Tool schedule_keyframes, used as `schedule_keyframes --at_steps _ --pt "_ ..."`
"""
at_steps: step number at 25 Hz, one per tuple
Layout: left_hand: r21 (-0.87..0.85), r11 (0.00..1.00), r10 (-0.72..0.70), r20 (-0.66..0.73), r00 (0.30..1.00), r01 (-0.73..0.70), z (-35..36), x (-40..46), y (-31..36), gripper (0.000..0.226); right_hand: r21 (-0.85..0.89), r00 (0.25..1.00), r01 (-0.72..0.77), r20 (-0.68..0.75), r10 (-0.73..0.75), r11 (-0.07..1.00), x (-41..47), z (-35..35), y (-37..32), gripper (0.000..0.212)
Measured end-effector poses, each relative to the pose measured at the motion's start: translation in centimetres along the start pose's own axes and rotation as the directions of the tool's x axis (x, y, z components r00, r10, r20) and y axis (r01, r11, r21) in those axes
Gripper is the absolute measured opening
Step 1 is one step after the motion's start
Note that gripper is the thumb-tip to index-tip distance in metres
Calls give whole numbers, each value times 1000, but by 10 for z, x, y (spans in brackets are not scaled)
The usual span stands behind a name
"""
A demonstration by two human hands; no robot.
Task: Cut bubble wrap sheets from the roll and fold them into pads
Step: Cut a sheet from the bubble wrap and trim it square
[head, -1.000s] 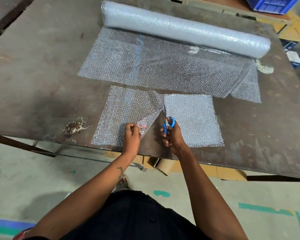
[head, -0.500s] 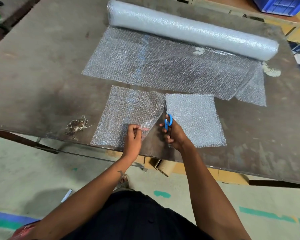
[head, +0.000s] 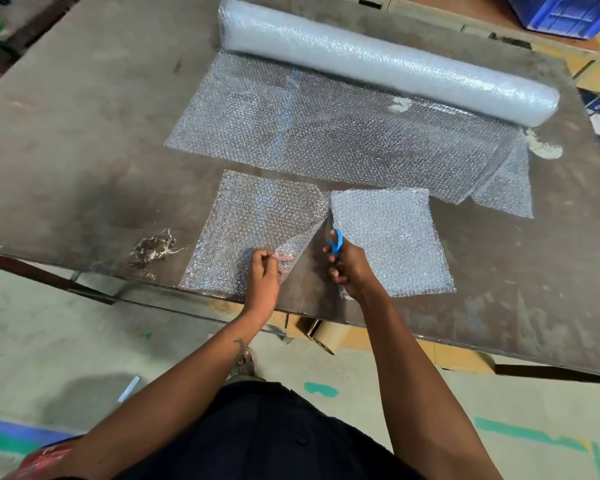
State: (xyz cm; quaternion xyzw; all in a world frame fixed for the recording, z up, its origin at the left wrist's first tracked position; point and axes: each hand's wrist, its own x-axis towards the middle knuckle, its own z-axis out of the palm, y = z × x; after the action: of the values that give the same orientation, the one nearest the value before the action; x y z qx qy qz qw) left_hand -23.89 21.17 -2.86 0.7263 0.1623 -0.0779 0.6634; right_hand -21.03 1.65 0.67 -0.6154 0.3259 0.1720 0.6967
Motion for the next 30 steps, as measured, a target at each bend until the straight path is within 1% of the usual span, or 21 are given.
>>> schedule_keyframes --at_steps 3,9,14,18,21,27,30 --pt "3 1000 -15 -17 1000 15 0 1 -1 10 76 998 -57 43 54 995 -3 1 -4 63" --pt "-86 996 -18 -39 999 15 1 -1 1 10 103 996 -72 68 65 992 -4 0 2 65" --pt "-63 998 -1 -25 1000 -1 -1 -2 0 10 80 993 -83 92 75 993 2 -1 -6 62" --pt "-24 1000 -10 -4 1000 9 -2 -2 2 12 75 986 -106 136 95 992 13 -2 -18 62" --pt "-32 999 -33 3 999 33 -4 -2 3 12 79 984 -100 154 87 992 23 -1 -19 61" --pt "-26 999 -45 11 999 45 -6 -3 5 15 78 986 -62 162 48 995 32 0 -14 49" --pt "-34 998 -50 19 999 51 -7 -2 3 15 50 992 -36 122 29 998 30 1 -13 44"
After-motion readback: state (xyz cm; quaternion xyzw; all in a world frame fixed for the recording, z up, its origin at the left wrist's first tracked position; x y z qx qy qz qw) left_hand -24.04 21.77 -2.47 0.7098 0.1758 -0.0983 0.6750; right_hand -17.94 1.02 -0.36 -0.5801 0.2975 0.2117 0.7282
